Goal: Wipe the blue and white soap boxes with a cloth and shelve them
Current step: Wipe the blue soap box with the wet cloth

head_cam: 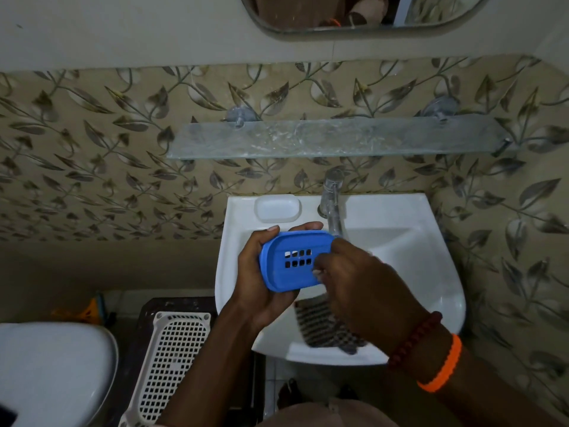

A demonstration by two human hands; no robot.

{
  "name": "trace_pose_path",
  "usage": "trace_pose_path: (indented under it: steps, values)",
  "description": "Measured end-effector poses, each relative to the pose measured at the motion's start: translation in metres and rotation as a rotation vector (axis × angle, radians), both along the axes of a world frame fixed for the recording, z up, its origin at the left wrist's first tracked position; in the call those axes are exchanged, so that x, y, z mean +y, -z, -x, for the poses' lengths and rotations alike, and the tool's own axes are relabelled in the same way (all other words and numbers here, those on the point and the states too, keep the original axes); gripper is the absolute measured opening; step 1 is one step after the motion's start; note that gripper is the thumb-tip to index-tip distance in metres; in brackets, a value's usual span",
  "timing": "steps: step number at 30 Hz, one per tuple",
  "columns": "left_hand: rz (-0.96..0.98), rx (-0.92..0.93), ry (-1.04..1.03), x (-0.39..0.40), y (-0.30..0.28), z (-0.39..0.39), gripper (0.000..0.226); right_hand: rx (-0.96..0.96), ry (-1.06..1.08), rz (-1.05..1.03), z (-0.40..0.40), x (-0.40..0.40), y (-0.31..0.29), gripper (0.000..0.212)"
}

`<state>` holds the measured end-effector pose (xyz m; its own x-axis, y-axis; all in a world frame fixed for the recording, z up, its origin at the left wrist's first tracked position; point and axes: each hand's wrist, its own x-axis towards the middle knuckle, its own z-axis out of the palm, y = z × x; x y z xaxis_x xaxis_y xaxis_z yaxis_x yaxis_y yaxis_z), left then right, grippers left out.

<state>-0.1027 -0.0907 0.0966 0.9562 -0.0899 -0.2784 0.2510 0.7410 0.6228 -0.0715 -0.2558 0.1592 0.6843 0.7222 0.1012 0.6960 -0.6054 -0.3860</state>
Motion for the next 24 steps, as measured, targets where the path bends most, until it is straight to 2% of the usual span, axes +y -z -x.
trace_pose_path:
  steps: [3, 6, 8, 10, 12, 16, 20, 24]
  values:
    - [-0.03, 0.001, -0.018, -0.001, -0.005, -0.002, 0.067, -0.049, -0.031, 0.057, -0.003, 0.0, -0.001, 0.015]
    - [-0.017, 0.01, -0.028, -0.008, -0.006, -0.004, 0.075, 0.072, -0.122, -0.092, 0.005, 0.015, -0.007, 0.011]
    - [0.009, 0.007, -0.052, -0.011, -0.004, -0.005, 0.073, 0.159, -0.054, -0.234, 0.012, 0.029, -0.011, 0.012]
    - [-0.001, 0.001, -0.065, -0.012, -0.004, -0.006, 0.071, 0.122, 0.015, -0.312, 0.018, 0.033, -0.009, 0.012]
    - [0.002, -0.008, -0.074, -0.01, -0.005, -0.006, 0.07, 0.028, 0.027, -0.259, 0.022, 0.028, -0.003, 0.014]
    - [0.04, -0.042, -0.077, -0.005, -0.007, -0.002, 0.066, -0.038, 0.156, -0.167, 0.007, 0.011, 0.004, 0.016]
    - [0.027, -0.013, -0.107, -0.01, -0.011, -0.003, 0.073, -0.026, -0.015, -0.202, 0.008, 0.016, -0.003, 0.013]
    - [-0.022, -0.065, -0.102, -0.012, -0.013, -0.004, 0.071, 0.118, -0.134, -0.291, 0.006, 0.025, -0.008, 0.015]
